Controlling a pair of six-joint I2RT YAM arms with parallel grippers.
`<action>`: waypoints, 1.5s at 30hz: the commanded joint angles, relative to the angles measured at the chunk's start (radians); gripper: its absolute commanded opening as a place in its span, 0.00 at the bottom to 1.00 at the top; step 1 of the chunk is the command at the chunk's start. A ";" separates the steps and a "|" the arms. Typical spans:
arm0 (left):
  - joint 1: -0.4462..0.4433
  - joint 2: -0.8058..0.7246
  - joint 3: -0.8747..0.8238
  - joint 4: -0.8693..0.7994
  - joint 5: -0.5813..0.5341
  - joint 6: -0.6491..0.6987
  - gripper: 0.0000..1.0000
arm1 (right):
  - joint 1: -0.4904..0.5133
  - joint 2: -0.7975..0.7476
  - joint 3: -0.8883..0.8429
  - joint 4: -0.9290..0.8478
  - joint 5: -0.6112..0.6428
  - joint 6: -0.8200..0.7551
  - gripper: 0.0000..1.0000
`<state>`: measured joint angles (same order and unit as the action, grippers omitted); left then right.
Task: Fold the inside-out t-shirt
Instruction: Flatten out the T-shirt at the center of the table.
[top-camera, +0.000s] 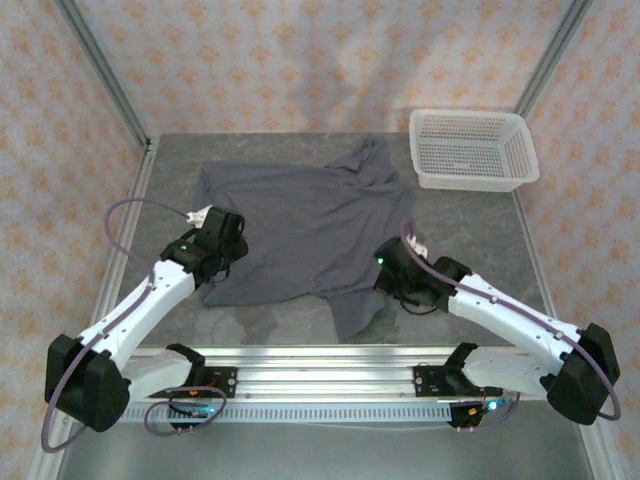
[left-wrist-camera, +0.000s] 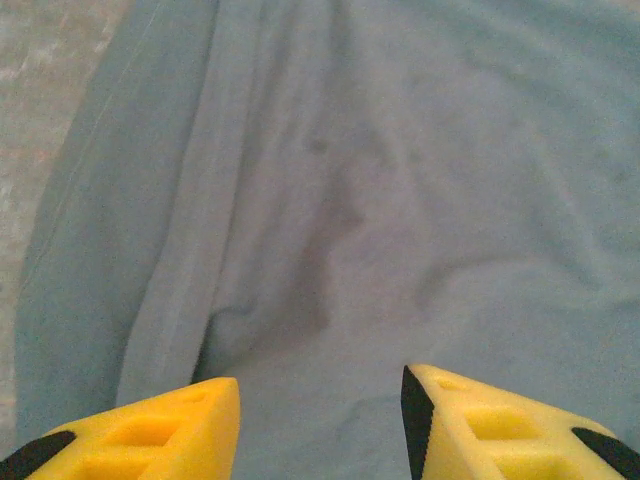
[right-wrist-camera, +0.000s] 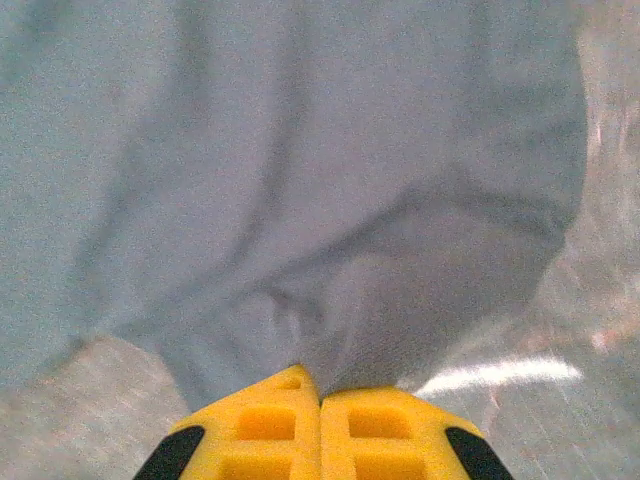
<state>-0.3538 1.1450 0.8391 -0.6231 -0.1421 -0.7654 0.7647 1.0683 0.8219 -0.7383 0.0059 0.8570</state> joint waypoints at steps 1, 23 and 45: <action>-0.011 0.037 -0.019 -0.141 -0.040 -0.091 0.47 | -0.056 -0.028 0.025 0.036 0.107 -0.076 0.00; -0.040 0.397 -0.053 -0.060 -0.153 -0.099 0.35 | -0.221 -0.084 0.066 0.037 0.133 -0.203 0.00; 0.180 0.536 0.280 -0.031 -0.299 -0.018 0.03 | -0.485 -0.012 0.178 0.094 0.014 -0.280 0.00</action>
<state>-0.2039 1.5795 1.0603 -0.6861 -0.3706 -0.8051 0.3046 1.0225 0.9615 -0.6868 0.0467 0.5983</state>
